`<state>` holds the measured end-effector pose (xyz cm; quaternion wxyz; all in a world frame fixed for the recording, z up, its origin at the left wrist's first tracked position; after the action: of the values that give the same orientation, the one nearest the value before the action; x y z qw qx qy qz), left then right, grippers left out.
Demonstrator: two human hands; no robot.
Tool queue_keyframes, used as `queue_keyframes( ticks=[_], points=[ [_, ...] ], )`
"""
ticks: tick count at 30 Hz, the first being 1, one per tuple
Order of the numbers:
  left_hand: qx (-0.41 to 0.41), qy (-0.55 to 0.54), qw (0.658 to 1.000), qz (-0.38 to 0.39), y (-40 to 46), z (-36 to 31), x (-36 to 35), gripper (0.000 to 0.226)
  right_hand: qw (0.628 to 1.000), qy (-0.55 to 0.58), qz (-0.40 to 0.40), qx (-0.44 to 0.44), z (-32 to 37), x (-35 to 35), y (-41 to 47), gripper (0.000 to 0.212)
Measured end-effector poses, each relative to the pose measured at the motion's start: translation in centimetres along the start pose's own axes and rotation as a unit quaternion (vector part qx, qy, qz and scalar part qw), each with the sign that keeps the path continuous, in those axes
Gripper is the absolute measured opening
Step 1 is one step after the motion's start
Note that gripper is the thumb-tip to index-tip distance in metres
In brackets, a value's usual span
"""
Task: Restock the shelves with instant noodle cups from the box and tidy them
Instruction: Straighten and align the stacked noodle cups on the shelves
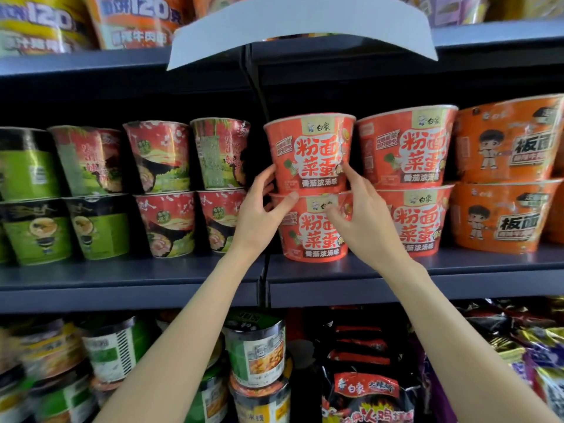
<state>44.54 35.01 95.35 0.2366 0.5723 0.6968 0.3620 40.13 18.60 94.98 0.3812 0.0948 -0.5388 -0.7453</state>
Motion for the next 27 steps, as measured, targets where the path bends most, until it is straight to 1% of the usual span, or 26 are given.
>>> queue_keyframes(
  ticks=[2,3,5,7,9,10,12,14,15,18,20,23,25,27],
  points=[
    [-0.031,0.05,0.998,-0.03,-0.7,-0.5,2.0,0.054,0.997,-0.021,-0.059,0.039,1.1,1.0,-0.7,0.054],
    [-0.069,0.093,0.992,-0.056,-1.4,-1.1,3.5,0.05,0.994,-0.016,-0.086,0.064,2.0,1.4,-1.3,0.047],
    [-0.162,0.19,0.962,-0.111,-3.0,-2.5,6.8,0.042,0.988,0.015,-0.107,0.112,4.1,1.4,-2.5,0.036],
    [-0.204,0.244,0.938,-0.141,-4.1,-3.0,9.7,0.036,0.986,0.063,-0.079,0.136,6.2,0.1,-3.3,0.03],
    [-0.21,0.283,0.925,-0.144,-3.8,-2.4,11.9,0.035,0.985,0.109,-0.024,0.133,7.7,-2.1,-3.4,0.026],
    [-0.199,0.301,0.923,-0.138,-3.4,-1.7,12.7,0.036,0.986,0.117,0.003,0.122,8.3,-3.4,-3.3,0.026],
    [-0.136,0.315,0.933,-0.108,-2.1,0.4,13.6,0.042,0.989,0.106,0.058,0.083,8.7,-6.3,-2.6,0.032],
    [-0.054,0.315,0.946,-0.048,-0.8,3.0,13.3,0.056,0.989,0.08,0.12,0.032,8.5,-9.4,-2.0,0.05],
    [-0.027,0.32,0.947,-0.016,-0.3,4.2,12.8,0.064,0.987,0.06,0.149,0.006,8.3,-10.9,-1.7,0.06],
    [0.018,0.32,0.946,0.045,1.0,6.6,11.8,0.085,0.979,0.002,0.198,-0.048,7.4,-14.9,-0.7,0.088],
    [0.038,0.284,0.955,0.076,1.7,7.8,11.4,0.089,0.977,0.007,0.191,-0.095,6.6,-16.7,0.1,0.098],
    [0.046,0.223,0.967,0.118,1.9,9.1,10.9,0.093,0.972,0.045,0.163,-0.16,6.1,-18.1,0.8,0.103],
    [0.03,0.206,0.97,0.129,1.7,9.1,10.9,0.09,0.972,0.061,0.145,-0.176,6.1,-18.2,0.8,0.105],
    [0.004,0.21,0.97,0.122,1.3,8.4,11.3,0.087,0.973,0.063,0.13,-0.179,6.1,-17.6,0.6,0.106]
  ],
)
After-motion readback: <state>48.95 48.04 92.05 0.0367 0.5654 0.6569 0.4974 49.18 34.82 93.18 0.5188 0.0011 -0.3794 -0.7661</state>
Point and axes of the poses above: each hand's wrist, its own y-axis towards the middle knuckle, its own x-axis out of the back of the hand, z = x × y, the point moved 8 cm from there along y, towards the middle knuckle, and after that the axes turned 9 degrees about -z, right-handed, at the moved point
